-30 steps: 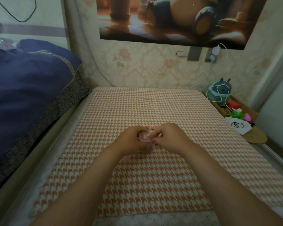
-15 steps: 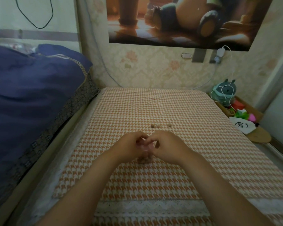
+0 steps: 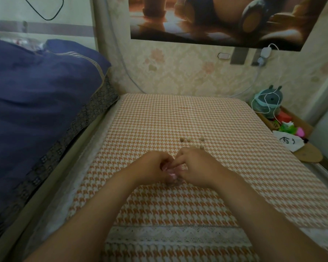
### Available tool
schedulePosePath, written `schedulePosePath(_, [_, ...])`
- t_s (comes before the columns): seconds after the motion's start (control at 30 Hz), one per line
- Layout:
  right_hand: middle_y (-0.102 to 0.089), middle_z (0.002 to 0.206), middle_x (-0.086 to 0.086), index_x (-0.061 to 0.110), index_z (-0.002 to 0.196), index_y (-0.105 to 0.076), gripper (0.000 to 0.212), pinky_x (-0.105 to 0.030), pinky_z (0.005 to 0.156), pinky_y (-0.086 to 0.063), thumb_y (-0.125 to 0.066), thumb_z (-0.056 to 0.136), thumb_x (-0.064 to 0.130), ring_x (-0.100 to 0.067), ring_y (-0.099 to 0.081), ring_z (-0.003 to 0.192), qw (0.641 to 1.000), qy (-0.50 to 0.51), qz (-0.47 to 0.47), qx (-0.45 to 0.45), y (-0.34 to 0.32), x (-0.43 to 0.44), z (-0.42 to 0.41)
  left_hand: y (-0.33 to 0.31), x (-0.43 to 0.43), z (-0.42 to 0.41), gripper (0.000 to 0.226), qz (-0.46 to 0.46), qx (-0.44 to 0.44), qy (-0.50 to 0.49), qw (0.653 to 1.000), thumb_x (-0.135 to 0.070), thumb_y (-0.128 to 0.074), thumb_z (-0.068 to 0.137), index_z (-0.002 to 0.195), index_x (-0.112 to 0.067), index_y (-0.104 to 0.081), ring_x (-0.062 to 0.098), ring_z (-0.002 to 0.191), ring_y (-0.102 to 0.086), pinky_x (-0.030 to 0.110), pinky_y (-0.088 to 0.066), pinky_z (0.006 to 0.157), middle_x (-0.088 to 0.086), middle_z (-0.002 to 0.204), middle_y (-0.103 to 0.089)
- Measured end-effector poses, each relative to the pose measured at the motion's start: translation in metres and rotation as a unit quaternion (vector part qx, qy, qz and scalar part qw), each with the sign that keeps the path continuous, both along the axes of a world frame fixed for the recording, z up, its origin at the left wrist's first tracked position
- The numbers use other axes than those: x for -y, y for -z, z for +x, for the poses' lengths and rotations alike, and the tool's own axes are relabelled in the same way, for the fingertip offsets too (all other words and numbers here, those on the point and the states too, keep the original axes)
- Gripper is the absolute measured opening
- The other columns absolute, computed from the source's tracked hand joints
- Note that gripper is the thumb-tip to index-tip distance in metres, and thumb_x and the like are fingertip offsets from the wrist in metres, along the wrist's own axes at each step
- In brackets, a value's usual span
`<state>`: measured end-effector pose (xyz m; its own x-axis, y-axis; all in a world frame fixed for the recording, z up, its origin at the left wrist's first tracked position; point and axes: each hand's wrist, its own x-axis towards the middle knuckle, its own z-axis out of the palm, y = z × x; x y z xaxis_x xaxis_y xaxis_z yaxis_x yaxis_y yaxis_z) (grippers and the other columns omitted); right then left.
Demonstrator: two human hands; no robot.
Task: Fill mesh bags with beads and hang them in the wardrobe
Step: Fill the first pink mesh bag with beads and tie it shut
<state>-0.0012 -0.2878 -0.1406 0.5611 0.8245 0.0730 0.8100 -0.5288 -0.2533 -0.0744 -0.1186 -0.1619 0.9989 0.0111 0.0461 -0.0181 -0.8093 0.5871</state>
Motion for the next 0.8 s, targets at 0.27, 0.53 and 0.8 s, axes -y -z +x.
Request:
schedulePosePath(0.27, [-0.06, 0.102, 0.011, 0.044, 0.115, -0.07, 0.027, -0.036, 0.083, -0.049, -0.058, 0.093, 0.054, -0.014, -0.058, 0.099, 0.997, 0.024, 0.003, 0.067, -0.001, -0.001, 0.004, 0.0, 0.003, 0.003, 0.028, -0.013, 0.03, -0.025, 0.999, -0.031, -0.079, 0.076, 0.101, -0.019, -0.074, 0.012, 0.078, -0.065, 0.031, -0.052, 0.072, -0.004, 0.084, -0.072])
schedulePosePath(0.53, [-0.066, 0.104, 0.003, 0.034, 0.106, -0.076, 0.023, -0.046, 0.082, -0.054, -0.06, 0.091, 0.04, -0.021, -0.063, 0.095, 0.999, 0.021, -0.031, -0.004, 0.0, 0.001, 0.003, 0.002, 0.007, 0.008, 0.023, -0.008, 0.025, -0.02, 0.999, -0.037, -0.084, 0.068, 0.082, -0.034, -0.065, 0.005, 0.073, -0.06, 0.019, -0.044, 0.064, -0.015, 0.074, -0.062])
schedulePosePath(0.8, [-0.067, 0.103, 0.014, 0.04, 0.104, -0.075, 0.019, -0.034, 0.083, -0.051, -0.063, 0.09, 0.044, -0.008, -0.058, 0.094, 1.0, 0.017, 0.015, -0.005, -0.006, 0.012, 0.005, 0.002, 0.01, 0.01, 0.026, -0.006, 0.022, -0.026, 0.999, -0.039, -0.085, 0.068, 0.075, -0.031, -0.061, -0.002, 0.06, -0.05, 0.01, -0.035, 0.052, -0.016, 0.066, -0.056])
